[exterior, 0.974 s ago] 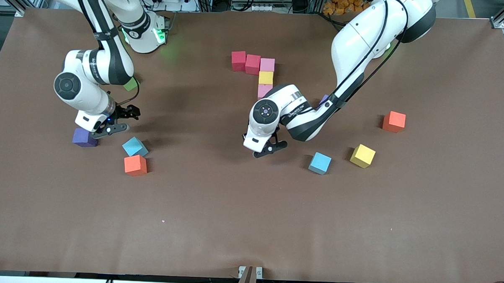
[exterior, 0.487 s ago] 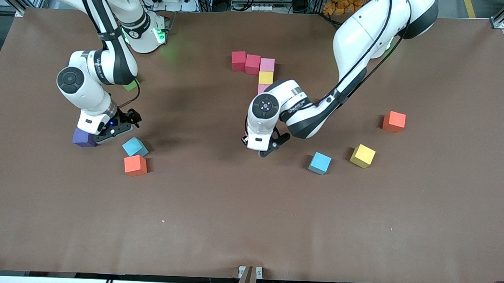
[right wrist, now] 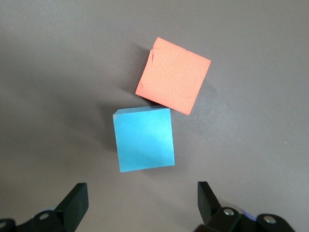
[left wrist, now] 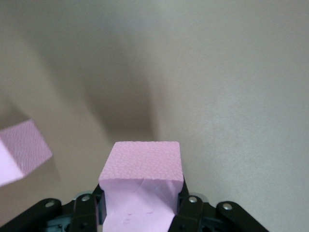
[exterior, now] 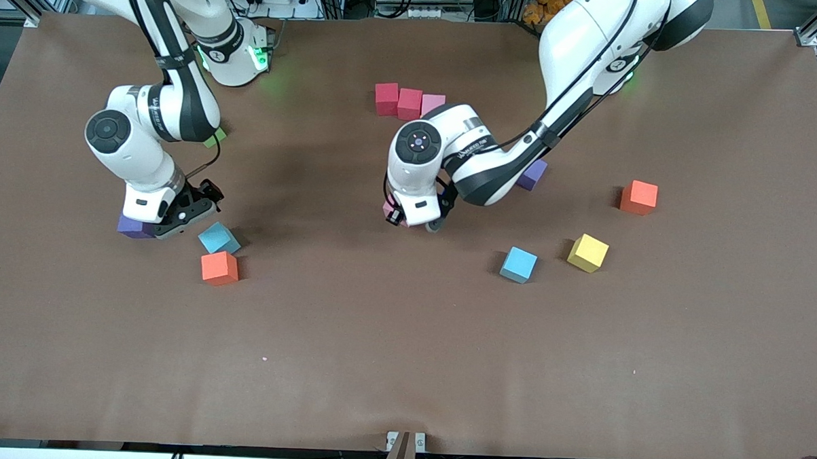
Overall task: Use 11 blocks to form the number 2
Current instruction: 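Grasp the cyan cube with the right gripper while the left gripper places pink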
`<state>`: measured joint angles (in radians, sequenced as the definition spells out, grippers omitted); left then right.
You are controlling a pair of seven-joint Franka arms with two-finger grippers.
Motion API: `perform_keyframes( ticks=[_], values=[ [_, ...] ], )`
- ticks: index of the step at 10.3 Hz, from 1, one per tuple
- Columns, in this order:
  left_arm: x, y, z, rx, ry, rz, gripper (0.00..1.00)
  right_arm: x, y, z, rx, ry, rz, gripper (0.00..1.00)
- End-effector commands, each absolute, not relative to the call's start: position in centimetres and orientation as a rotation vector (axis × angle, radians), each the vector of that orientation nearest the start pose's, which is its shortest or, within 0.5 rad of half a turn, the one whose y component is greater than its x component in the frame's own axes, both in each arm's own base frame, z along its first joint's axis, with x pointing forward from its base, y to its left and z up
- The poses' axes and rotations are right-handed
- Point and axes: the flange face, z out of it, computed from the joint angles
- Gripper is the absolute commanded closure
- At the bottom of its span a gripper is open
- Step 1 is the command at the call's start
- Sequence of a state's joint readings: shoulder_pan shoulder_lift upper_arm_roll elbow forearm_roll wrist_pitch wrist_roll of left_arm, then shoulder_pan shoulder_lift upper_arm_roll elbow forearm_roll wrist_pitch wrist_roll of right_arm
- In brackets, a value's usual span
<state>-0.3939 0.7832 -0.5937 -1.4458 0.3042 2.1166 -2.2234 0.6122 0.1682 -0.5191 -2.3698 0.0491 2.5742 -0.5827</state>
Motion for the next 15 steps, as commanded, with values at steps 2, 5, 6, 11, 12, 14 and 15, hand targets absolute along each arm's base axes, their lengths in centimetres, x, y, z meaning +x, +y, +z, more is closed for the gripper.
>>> perform_keyframes(
  ticks=[2,5,6,11,12,14,15],
  values=[
    [43.2,-55.2,30.8,-2.371,-2.036,0.181,0.94,52.3,4.8,25.5,-3.024,-1.186,-0.086,0.0],
    [37.8,-56.5,29.4,-2.247,-2.093,0.135,0.94,52.7,4.6,25.0,-2.983,-1.341,-0.118,0.0],
    [36.7,-56.3,28.6,-2.237,-2.092,0.128,0.98,52.7,4.6,24.8,-2.982,-1.348,-0.116,0.0],
    [34.5,-57.1,28.6,-2.307,-2.193,0.209,1.0,53.1,4.1,24.6,-2.97,-1.341,-0.121,0.0],
    [34.0,-57.0,28.0,-2.321,-2.196,0.228,1.0,53.4,4.0,24.4,-2.97,-1.313,-0.128,0.0],
    [32.7,-56.6,26.3,-2.378,-2.175,0.229,1.0,53.5,3.9,23.6,-2.948,-1.269,-0.138,0.0],
    [32.5,-56.5,25.7,-2.383,-2.17,0.231,1.0,53.7,4.4,23.2,-2.923,-1.285,-0.144,0.0]
  ],
)
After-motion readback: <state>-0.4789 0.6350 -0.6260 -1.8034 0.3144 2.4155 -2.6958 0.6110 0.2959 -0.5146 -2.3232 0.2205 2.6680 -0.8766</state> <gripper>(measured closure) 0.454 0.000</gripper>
